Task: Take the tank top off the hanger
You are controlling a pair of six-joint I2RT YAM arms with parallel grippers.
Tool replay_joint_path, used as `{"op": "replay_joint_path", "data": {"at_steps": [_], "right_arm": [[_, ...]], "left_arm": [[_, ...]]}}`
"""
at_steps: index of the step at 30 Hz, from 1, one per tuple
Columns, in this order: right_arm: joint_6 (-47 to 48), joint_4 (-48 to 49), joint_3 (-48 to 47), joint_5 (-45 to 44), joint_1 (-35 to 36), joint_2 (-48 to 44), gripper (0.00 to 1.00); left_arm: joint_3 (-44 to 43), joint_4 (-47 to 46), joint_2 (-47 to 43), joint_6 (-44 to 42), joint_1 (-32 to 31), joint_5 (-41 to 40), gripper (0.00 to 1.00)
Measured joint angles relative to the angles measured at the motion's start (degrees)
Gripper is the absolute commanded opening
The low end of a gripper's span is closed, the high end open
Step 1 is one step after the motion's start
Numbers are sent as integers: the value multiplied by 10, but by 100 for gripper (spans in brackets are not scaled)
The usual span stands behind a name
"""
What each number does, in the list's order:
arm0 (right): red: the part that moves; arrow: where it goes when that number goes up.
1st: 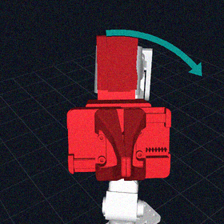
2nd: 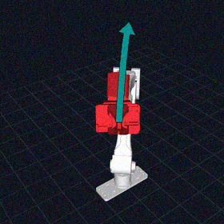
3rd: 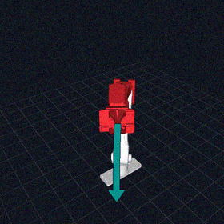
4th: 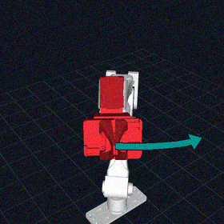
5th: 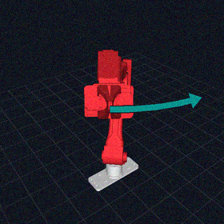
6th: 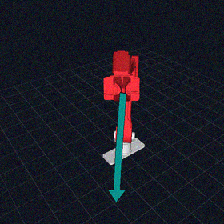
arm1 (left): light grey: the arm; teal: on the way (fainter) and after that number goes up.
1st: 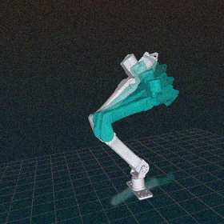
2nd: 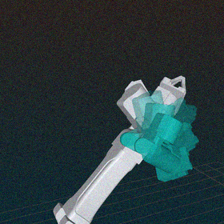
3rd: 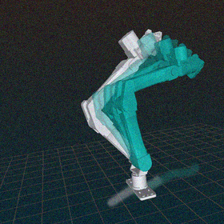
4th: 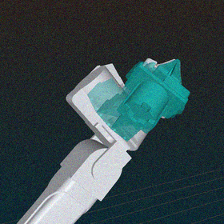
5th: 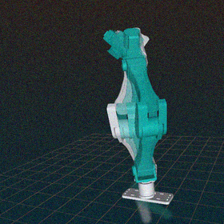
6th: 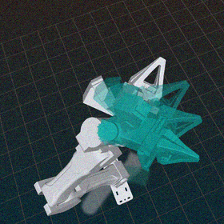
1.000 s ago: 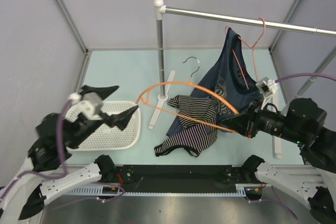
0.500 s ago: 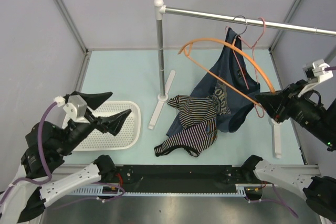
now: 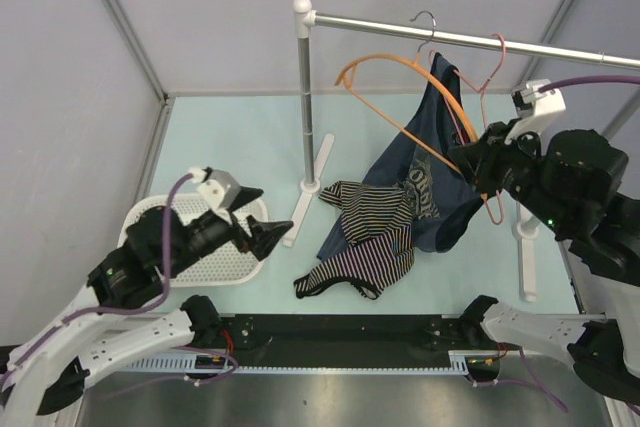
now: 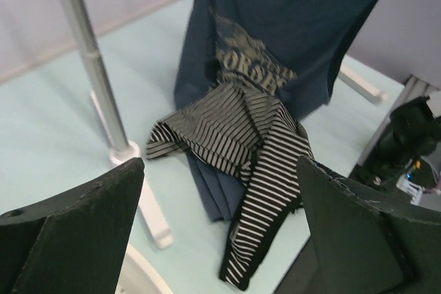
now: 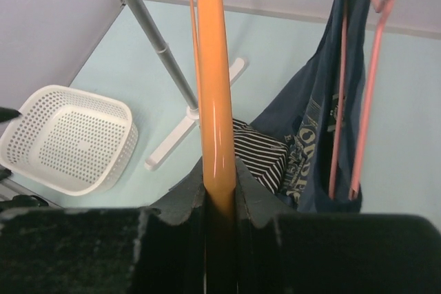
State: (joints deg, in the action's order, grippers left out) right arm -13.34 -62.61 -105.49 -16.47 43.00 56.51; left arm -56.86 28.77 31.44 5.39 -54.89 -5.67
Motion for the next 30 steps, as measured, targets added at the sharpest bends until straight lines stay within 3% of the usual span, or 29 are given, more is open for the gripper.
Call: {"op": "replay_joint_path", "data": {"at_steps": [12, 14, 15, 16, 17, 19, 20, 23, 26, 30], "right_arm": [[-49, 120, 114, 27, 9, -2, 2], [-55, 141, 135, 31, 13, -8, 11], [-57, 149, 143, 33, 15, -10, 26], [-60, 156, 151, 34, 16, -13, 34], [-63, 162, 158, 35, 17, -15, 49], [-72, 167, 174, 37, 18, -20, 62], [-74, 167, 184, 37, 18, -23, 74], [-79, 165, 209, 37, 18, -39, 91], [-78, 153, 223, 35, 19, -66, 100], [-76, 133, 223, 32, 19, -116, 100]], "left_arm": [[130, -68, 140, 132, 0, 79, 90], [145, -90, 157, 150, 0, 90, 88], [148, -100, 165, 157, 0, 94, 88], [150, -113, 176, 164, -1, 100, 88], [150, -130, 192, 171, -5, 104, 89], [150, -158, 220, 176, -20, 100, 89], [149, -167, 232, 176, -28, 96, 90], [138, -179, 278, 169, -70, 63, 91], [106, -186, 347, 156, -102, 27, 91], [59, -201, 444, 149, -113, -1, 93]]}}
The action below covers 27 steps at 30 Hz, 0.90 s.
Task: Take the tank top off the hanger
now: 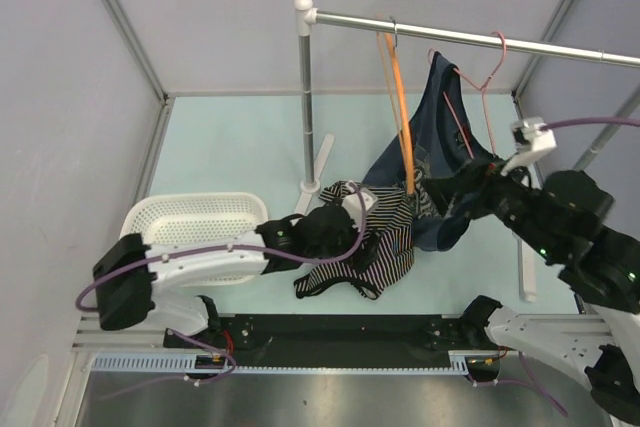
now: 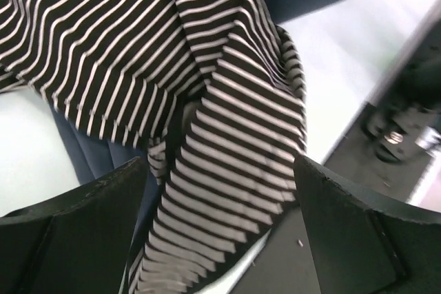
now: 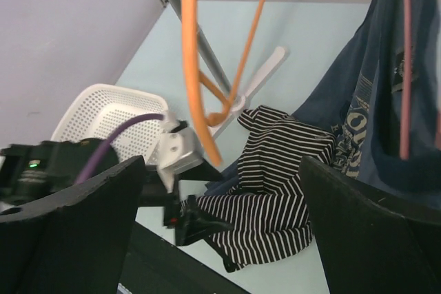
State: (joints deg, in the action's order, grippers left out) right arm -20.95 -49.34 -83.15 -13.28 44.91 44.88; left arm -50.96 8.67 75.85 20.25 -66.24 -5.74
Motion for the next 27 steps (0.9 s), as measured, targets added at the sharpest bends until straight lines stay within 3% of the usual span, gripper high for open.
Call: {"op": "replay_joint_path", "data": {"at_steps": [8, 10, 11, 14, 15, 20, 24, 27], "right_arm": [[0, -33, -34, 11, 0, -100, 100], [2, -35, -42, 11, 0, -116, 100], [2, -37, -43, 11, 0, -123, 100], [6, -47, -44, 8, 0, -135, 100], [7, -52, -44, 6, 0, -135, 100], [17, -68, -44, 4, 4, -134, 100], [25, -69, -44, 2, 5, -134, 100], [30, -68, -42, 0, 7, -134, 100]], "left_arm": [[-81, -35, 152, -9, -13, -18, 93], [-97, -40, 184, -10, -14, -23, 88], [-103, -43, 199, -11, -14, -27, 84], [-114, -46, 238, -13, -14, -31, 51], [-115, -46, 250, -14, -14, -31, 35], [-110, -40, 259, -19, -10, -28, 2], [-55, -33, 179, -16, 6, -15, 0], [-6, -10, 60, -14, 33, -14, 2]]}}
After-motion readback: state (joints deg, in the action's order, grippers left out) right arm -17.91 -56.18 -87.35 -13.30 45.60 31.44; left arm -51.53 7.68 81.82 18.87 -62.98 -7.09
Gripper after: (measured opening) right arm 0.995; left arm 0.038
